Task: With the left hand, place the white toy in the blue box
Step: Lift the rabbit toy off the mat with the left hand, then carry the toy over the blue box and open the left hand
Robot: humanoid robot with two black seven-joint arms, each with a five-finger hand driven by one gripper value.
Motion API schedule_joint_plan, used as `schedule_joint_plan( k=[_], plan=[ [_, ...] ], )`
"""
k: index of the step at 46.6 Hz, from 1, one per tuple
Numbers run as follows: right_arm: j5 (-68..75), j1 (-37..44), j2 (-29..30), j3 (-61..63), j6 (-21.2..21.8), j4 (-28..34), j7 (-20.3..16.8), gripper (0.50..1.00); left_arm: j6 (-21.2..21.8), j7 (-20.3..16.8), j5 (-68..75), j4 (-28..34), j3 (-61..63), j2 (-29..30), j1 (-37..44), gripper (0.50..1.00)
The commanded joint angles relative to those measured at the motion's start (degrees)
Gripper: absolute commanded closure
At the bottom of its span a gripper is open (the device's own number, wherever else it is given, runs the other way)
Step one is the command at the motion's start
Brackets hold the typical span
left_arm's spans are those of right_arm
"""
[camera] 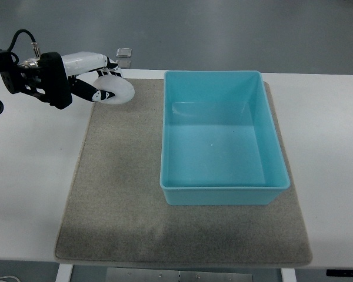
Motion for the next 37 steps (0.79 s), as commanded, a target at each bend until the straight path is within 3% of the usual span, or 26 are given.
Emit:
schedule_joint_plan(
  k=[1, 11, 16, 37],
  plan=[
    [0.0, 0.0, 0.0, 0.0, -0.1, 0.0, 0.0, 0.564, 0.2, -1.2, 0.0, -0.1, 0.0, 0.0, -3.3, 1.000],
    [0.0, 0.0, 0.0, 0.0, -0.1, 0.0, 0.0, 0.564, -0.1, -4.3, 0.1, -4.1, 0.2, -1.1, -5.6, 1.000],
    [0.0, 0.0, 0.0, 0.0, -0.1, 0.0, 0.0, 0.564, -0.2, -4.5, 0.6, -5.3, 0.7, -4.5, -5.4, 1.000],
    [0.0, 0.0, 0.0, 0.0, -0.1, 0.0, 0.0, 0.564, 0.2, -4.2, 8.4, -2.1, 4.2, -16.0, -4.1, 1.000]
  ],
)
